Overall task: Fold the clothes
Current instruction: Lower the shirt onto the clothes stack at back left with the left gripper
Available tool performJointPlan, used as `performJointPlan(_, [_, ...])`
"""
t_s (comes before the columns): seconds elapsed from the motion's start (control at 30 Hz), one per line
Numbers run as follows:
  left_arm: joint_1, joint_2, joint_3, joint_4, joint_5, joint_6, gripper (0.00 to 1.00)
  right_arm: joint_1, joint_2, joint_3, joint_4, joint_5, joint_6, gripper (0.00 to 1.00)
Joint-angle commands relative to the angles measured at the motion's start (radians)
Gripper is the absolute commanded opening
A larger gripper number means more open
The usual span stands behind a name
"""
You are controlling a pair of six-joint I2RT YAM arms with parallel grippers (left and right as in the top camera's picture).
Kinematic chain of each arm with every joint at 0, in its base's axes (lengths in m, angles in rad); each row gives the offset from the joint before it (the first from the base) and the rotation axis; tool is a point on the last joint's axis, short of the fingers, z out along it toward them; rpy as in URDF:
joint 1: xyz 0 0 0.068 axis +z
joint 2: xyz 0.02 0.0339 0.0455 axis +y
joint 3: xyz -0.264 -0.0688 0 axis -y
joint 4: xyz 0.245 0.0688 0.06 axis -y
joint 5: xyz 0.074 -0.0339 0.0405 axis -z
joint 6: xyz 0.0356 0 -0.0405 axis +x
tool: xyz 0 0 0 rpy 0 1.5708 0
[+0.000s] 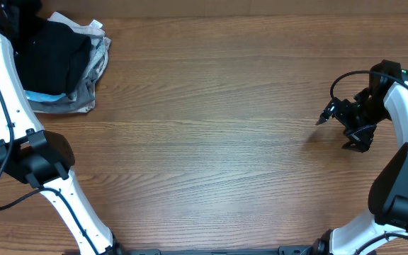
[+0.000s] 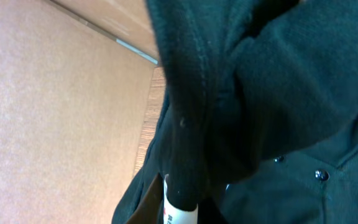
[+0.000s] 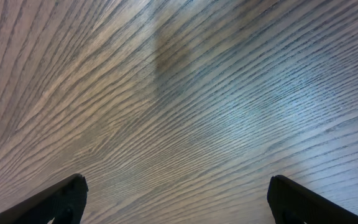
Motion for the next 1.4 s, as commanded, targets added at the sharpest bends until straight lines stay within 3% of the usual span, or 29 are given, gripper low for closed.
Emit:
performJointPlan(0.0, [-0.006,-0.022,0.003,0.029,0.006,-0.019,0.04,0.006,-0.024,-0.003,0.003,0.001,0.004,0.97])
performJointPlan(0.27, [-0.008,-0.021,-0.047,0.026,0.013,-0.039,0.04,0.006,-0.024,-0.003,0.0,0.001,0.004,0.97])
performJointPlan(0.57, [-0.025,-0.021,-0.203,-0.001,0.185,-0.081,0.05,0.006,-0.024,-0.003,-0.005,-0.004,0.008,0.97])
performJointPlan(0.8, [-0.082,-0.021,-0.254,-0.115,0.392,-0.171,0.28,0.006,-0.024,-0.003,0.0,-0.019,0.016,0.97])
performJointPlan(0.87, [-0.101,-0.021,-0.26,-0.145,0.457,-0.22,0.5,0.006,-0.024,-0.003,0.003,-0.027,0.016,0.97])
performJointPlan(0.9, [-0.11,-0.021,-0.261,-0.17,0.489,-0.238,0.69,0.006,-0.024,-0.003,0.006,-0.034,0.015,0.97])
performJointPlan(0.93, [-0.121,-0.021,-0.261,-0.19,0.522,-0.24,0.79,0.006,-0.024,-0.003,0.007,-0.038,0.016,0.97])
performJointPlan(1.03, [-0.155,-0.021,-0.261,-0.209,0.556,-0.24,0.95,0.007,-0.024,-0.003,0.015,-0.041,0.015,0.97])
performJointPlan(1.17, [-0.188,-0.021,-0.245,-0.193,0.556,-0.233,1.0,0.01,-0.024,-0.003,0.024,-0.041,0.015,0.97])
performJointPlan(1.37, [-0.198,-0.03,-0.108,-0.241,0.547,-0.233,1.0,0.011,-0.024,-0.003,0.03,-0.04,0.014,0.97])
